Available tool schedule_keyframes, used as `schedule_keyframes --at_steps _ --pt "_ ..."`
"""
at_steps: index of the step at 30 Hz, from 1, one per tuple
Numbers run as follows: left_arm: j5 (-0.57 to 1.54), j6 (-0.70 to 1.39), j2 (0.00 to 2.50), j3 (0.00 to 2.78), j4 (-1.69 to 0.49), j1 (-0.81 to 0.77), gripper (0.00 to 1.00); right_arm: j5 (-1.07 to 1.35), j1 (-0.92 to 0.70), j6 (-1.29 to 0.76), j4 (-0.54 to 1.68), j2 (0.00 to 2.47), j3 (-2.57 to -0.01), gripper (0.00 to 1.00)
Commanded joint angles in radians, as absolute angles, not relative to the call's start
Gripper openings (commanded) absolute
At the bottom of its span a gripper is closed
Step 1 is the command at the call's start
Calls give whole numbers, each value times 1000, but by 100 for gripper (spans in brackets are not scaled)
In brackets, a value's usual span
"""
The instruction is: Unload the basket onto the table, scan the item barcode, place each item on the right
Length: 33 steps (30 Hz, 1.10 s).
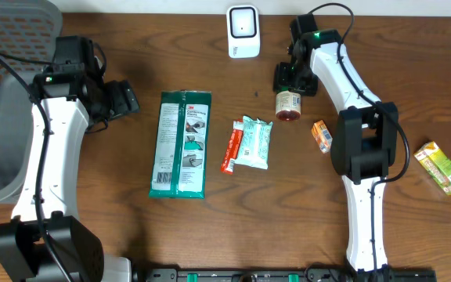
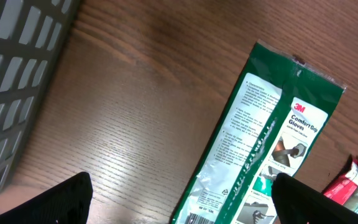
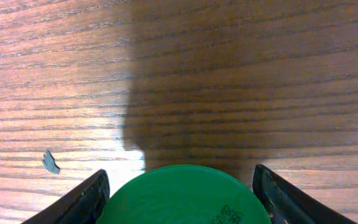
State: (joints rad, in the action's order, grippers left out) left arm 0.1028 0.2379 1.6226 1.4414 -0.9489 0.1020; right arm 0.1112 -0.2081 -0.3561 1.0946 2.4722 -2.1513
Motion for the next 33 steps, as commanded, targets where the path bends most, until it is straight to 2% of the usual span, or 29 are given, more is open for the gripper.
schedule_keyframes --at_steps 1,4,6,8,21,23,33 --pt "101 232 1627 1444 -952 106 92 107 -209 -358 1102 2467 -2153 64" --pt "101 232 1627 1444 -952 106 92 106 -209 -355 1122 2445 -2153 59" --pt "101 232 1627 1444 -952 106 93 106 -209 -330 1131 2421 -2153 45" --pt "101 232 1627 1444 -952 106 92 105 -210 -308 1145 2395 -2153 42" --pt "101 232 1627 1444 -952 106 92 94 -223 -299 1263 2235 -2153 38" --pt "101 232 1627 1444 -952 106 93 44 -235 -322 1289 2214 -2153 35" --pt "101 232 1627 1444 -952 106 92 -170 -347 -416 1350 2119 -2153 36"
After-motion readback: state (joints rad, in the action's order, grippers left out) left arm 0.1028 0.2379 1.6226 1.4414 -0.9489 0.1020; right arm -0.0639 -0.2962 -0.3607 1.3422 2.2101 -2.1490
